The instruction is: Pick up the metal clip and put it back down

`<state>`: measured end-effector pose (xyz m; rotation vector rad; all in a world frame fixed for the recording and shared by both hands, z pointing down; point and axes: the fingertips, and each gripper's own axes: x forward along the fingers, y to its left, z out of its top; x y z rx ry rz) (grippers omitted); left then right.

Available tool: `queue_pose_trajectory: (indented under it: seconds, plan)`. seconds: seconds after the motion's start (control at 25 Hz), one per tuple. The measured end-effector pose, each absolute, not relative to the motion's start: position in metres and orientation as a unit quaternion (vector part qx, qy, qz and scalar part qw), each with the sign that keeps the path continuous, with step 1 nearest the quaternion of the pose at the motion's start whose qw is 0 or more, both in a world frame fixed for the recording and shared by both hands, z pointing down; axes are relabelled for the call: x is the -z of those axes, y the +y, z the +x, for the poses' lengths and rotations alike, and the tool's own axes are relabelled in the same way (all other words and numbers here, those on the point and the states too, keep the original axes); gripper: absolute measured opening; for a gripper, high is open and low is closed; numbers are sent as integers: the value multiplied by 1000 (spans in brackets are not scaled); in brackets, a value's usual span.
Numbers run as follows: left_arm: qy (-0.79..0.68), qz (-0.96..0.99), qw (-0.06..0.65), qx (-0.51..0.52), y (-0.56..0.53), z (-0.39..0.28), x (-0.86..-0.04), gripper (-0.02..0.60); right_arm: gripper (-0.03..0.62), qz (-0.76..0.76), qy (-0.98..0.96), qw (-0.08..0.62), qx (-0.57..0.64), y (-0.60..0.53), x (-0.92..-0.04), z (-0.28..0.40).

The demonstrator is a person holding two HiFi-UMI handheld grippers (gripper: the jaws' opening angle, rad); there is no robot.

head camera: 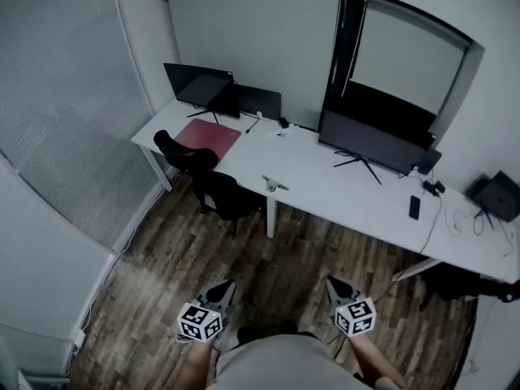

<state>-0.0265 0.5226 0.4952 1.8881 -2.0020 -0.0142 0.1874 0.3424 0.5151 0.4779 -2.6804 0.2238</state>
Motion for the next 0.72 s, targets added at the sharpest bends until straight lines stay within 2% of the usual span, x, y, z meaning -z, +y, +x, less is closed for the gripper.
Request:
queue_pose_trajectory:
  seconds: [0.72]
  plan:
    - [-713, 673, 195, -1, 509, -28, -497, 32, 35, 176, -962, 189, -92, 322, -517, 186]
